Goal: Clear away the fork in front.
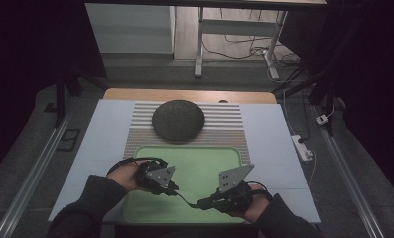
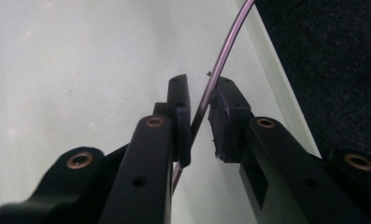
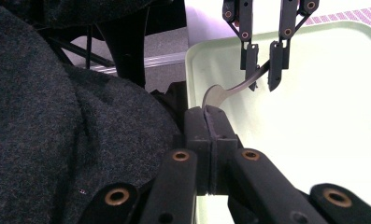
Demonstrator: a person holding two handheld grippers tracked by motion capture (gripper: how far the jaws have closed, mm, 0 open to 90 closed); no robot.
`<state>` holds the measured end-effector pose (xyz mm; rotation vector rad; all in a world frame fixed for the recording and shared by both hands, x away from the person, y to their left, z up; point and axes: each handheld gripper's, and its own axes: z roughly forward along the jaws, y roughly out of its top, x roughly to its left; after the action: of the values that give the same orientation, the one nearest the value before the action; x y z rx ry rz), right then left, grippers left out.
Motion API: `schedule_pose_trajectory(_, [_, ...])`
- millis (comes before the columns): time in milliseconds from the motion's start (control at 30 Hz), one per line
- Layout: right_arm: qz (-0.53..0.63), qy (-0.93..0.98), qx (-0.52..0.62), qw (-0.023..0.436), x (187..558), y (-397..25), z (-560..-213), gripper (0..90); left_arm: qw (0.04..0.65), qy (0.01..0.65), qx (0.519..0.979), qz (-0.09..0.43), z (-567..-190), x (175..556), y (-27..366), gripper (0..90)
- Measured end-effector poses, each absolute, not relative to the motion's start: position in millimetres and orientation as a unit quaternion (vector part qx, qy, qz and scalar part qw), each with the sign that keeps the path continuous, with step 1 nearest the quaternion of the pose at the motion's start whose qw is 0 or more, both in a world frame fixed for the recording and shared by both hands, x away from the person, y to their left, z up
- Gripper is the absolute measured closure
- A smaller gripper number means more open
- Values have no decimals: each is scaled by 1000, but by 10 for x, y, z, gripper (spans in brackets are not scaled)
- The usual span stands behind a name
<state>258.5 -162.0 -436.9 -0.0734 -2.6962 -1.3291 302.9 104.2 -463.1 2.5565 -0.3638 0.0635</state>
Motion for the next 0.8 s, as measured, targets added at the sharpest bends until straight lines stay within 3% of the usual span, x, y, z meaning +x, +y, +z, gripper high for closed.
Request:
schedule_pose_trajectory(367, [-453,-889,-50,46,2649,-1678,-4382,807,263,-161,951,10,-4662,2950,1031,865])
schedule_pose_trajectory(633, [-458,-886,-68,16,2677,-1722,-4376,670,264,-101,959,-10,-4631,2976,1049,865])
schedule_pose_trajectory(800, [-457,-884,-96,-30,2726,-1795,-4370,540,272,-58,961,-7,-4635,2988,1088,864])
